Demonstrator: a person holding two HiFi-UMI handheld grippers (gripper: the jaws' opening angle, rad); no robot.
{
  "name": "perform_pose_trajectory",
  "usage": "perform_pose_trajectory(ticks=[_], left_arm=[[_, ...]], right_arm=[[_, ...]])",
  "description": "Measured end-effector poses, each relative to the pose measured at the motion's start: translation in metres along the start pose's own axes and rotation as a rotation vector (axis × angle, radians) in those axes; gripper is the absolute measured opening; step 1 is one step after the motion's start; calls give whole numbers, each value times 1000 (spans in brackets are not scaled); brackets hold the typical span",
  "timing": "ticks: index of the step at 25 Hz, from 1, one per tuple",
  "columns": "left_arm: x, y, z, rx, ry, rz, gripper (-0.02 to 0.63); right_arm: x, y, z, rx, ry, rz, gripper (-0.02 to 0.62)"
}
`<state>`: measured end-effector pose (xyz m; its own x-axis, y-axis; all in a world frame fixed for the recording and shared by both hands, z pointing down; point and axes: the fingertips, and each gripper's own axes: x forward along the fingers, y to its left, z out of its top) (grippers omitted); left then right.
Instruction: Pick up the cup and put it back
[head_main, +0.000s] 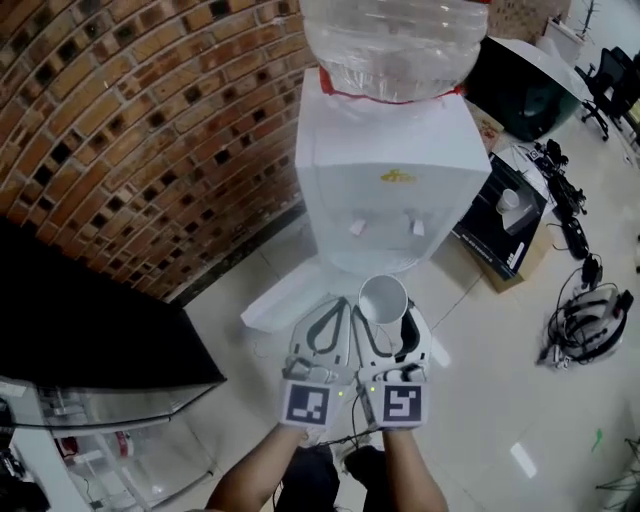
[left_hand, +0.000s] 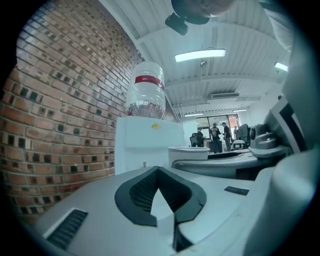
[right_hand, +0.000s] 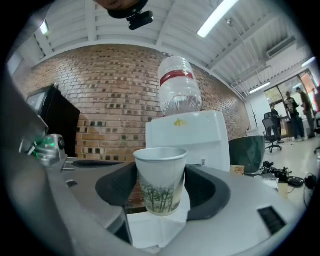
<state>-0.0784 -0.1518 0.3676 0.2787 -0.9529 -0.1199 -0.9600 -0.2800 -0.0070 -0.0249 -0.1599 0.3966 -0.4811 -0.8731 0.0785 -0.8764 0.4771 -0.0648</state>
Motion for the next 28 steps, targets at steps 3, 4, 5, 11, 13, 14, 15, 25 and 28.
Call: perform_pose_trajectory(ticks=[3, 4, 5, 11, 13, 14, 15, 25, 28], left_arm=[[-14, -13, 45, 20, 27, -27, -9], [-18, -16, 58, 21, 43, -31, -9], [-22, -18, 72, 15, 53, -28, -9], [-37, -27, 170, -17, 50, -20, -9], [-38, -29, 200, -28, 56, -21, -9], [-38, -30, 215, -29, 48, -21, -9], [-38, -31, 230, -27, 34, -21, -9], [-47, -37, 299, 11, -45, -35, -9], [-45, -40, 306, 6, -56, -45, -9]], right_arm=[[-28, 5, 39, 12, 18, -46, 307], [-33, 8, 55, -18, 35, -48, 305], [-37, 13, 72, -38, 48, -39, 307], [-63, 27, 175, -75, 40, 28, 307], [-73, 31, 206, -59, 44, 42, 307], [-77, 32, 221, -57, 40, 47, 307], [-81, 34, 235, -58, 35, 52, 307], [-109, 44, 304, -76, -34, 36, 307], [-111, 45, 304, -117, -19, 42, 308]])
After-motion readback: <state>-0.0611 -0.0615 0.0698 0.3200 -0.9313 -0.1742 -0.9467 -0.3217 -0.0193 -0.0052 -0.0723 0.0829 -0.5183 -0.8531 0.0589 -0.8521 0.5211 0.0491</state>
